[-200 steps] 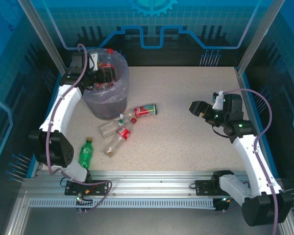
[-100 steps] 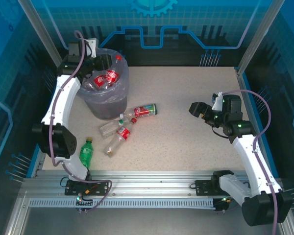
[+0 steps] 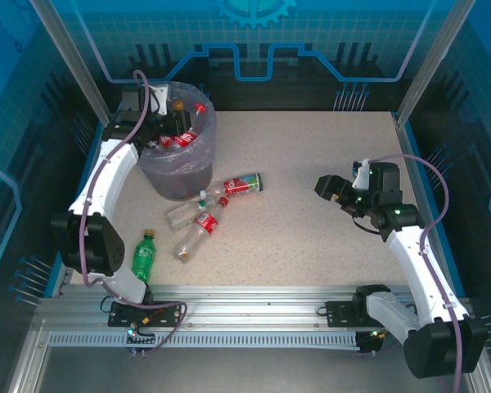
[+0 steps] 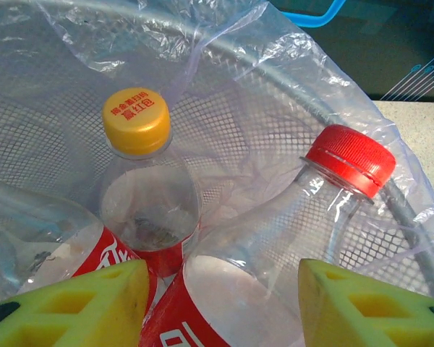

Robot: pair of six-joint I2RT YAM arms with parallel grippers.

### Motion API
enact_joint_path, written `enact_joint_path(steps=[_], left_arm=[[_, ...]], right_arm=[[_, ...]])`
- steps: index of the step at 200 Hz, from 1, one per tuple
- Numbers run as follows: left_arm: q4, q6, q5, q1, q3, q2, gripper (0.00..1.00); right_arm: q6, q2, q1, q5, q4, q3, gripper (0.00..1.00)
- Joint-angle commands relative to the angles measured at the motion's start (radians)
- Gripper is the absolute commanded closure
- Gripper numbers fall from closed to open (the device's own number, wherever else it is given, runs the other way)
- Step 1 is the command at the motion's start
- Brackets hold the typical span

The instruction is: Put the plastic bottles in the bin

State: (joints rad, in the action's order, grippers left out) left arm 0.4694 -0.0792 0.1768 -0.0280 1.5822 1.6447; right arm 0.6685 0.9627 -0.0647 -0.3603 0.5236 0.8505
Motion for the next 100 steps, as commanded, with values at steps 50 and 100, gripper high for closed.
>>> enact_joint_path(steps=[50, 100], left_arm=[[0.184, 0.061, -0.047, 0.02, 0.091, -0.019, 0.13], [0.369, 0.089, -0.105, 0.019, 0.227, -0.153, 0.01]], right_arm=[[-0.013, 0.009, -0.014, -0.001, 0.0, 0.023, 0.09], [-0.029, 0.052, -0.013, -0.012, -0.022, 0.062, 0.09]])
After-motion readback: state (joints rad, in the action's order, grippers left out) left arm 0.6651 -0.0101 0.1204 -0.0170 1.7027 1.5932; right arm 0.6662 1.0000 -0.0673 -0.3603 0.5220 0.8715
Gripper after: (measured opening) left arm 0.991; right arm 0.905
